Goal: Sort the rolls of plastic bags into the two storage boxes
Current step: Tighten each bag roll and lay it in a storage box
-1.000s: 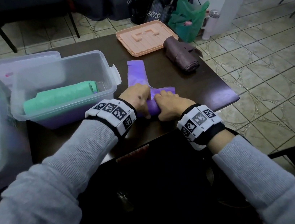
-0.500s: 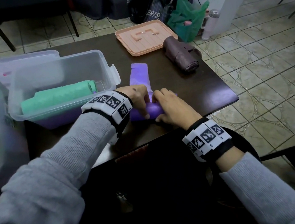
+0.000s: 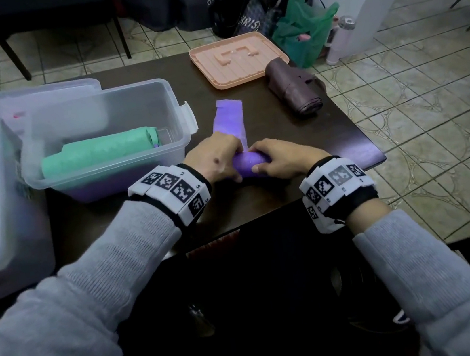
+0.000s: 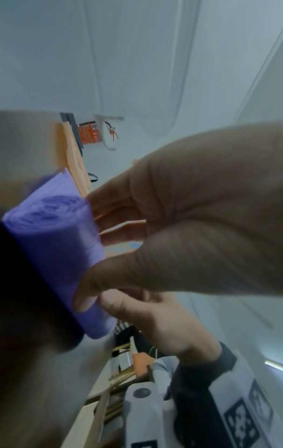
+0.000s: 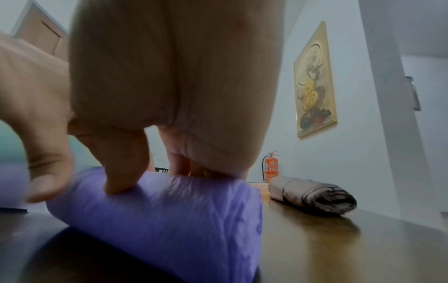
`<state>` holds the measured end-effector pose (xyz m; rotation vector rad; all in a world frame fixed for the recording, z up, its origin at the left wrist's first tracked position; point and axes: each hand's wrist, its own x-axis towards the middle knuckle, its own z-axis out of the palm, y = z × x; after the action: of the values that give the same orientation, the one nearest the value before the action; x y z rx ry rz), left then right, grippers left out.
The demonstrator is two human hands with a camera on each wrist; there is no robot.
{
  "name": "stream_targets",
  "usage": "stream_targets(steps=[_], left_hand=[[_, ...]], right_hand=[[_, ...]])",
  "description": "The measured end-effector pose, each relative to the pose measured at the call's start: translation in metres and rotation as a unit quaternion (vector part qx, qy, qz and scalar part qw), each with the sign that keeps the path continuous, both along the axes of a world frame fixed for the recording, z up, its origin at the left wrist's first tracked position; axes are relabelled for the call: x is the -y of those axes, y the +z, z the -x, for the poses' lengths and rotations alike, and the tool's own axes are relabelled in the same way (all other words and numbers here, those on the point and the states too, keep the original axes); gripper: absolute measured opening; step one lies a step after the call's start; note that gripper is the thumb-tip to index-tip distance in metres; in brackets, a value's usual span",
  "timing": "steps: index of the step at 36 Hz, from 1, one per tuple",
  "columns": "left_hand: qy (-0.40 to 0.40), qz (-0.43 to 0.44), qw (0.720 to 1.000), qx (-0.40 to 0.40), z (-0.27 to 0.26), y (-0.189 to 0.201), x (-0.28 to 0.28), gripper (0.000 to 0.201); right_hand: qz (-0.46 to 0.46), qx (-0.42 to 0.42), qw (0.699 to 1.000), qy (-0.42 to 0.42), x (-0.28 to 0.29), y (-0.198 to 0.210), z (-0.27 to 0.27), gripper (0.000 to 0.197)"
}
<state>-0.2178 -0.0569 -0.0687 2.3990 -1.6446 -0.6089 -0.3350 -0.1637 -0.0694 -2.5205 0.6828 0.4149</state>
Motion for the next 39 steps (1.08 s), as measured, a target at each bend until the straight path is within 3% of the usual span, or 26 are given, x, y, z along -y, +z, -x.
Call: stream_targets(steps=[7,12,19,25,28,31,36,39], left_hand=[[-0.002,-0.012,1.0,0.017,-0.001,0.004,0.002,0.058],[-0.005,-0.035,0.999,-0.011,-0.005,0.007,0.007,0.049],[-0.021,-0.095,0.995,-0.007,-0.006,0.009,0.007,0.042],[-0.022,-0.114,0.993,-0.013,-0.006,0.012,0.006,0.038],[-0.008,-0.092,0.996,0.003,-0.004,0.014,0.005,0.033],[0.005,-0.036,0.999,0.028,-0.002,0.013,0.005,0.05],[0.002,-0.001,0.998,0.057,0.003,0.009,0.002,0.026],[-0.009,-0.012,0.998,0.068,0.006,0.006,0.001,0.04]], right_hand=[[-0.038,-0.001,0.999,-0.025,0.004,-0.003,-0.003,0.044],[0.023,0.084,0.996,-0.013,-0.001,-0.002,0.003,0.053],[0.114,0.113,0.987,0.011,-0.027,-0.01,0.012,0.054],[0.114,0.127,0.985,0.009,-0.028,-0.015,0.016,0.049],[0.088,0.122,0.989,-0.006,-0.024,-0.013,0.012,0.048],[0.058,0.102,0.993,-0.015,-0.018,-0.008,0.006,0.047],[0.033,0.035,0.999,0.005,-0.008,0.004,-0.002,0.038],[0.008,-0.004,1.0,0.007,-0.003,0.006,-0.008,0.034]])
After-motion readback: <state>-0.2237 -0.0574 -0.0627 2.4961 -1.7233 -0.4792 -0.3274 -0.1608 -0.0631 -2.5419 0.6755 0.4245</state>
